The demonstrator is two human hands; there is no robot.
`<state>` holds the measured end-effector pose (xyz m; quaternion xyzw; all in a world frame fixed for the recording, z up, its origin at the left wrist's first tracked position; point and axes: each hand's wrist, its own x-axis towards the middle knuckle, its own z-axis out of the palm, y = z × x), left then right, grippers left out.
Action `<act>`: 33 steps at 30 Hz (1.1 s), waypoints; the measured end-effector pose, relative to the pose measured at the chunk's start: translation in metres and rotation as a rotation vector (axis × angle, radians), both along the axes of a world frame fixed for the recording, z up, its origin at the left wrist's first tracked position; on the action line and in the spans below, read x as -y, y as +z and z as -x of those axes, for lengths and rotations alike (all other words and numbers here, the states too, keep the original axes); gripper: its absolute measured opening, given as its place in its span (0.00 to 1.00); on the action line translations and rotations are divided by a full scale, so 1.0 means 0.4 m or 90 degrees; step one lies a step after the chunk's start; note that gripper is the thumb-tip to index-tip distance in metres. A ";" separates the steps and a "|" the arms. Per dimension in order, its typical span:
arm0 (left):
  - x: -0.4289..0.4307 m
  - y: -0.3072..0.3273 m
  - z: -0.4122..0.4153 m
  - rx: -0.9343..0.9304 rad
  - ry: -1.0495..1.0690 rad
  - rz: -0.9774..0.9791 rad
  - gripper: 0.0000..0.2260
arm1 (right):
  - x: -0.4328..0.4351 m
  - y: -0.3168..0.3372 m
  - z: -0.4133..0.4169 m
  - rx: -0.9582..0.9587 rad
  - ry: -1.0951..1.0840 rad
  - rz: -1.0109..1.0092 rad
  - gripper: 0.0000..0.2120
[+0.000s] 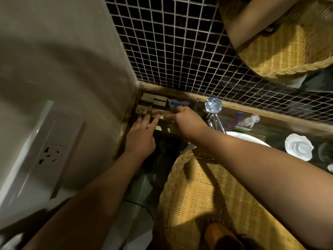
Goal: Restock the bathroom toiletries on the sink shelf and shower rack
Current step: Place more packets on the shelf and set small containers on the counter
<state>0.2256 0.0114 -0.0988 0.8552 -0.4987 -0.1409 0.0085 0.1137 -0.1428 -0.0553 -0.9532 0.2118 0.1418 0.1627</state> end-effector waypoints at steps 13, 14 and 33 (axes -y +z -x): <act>0.012 -0.037 -0.016 -0.001 -0.029 -0.049 0.40 | -0.002 -0.029 -0.010 -0.011 0.000 0.021 0.20; 0.012 -0.038 -0.016 0.000 -0.029 -0.053 0.40 | -0.005 -0.030 -0.011 -0.009 -0.002 0.026 0.20; 0.024 -0.066 -0.021 0.042 -0.038 -0.098 0.43 | -0.112 -0.068 -0.064 -0.309 -0.191 -0.116 0.51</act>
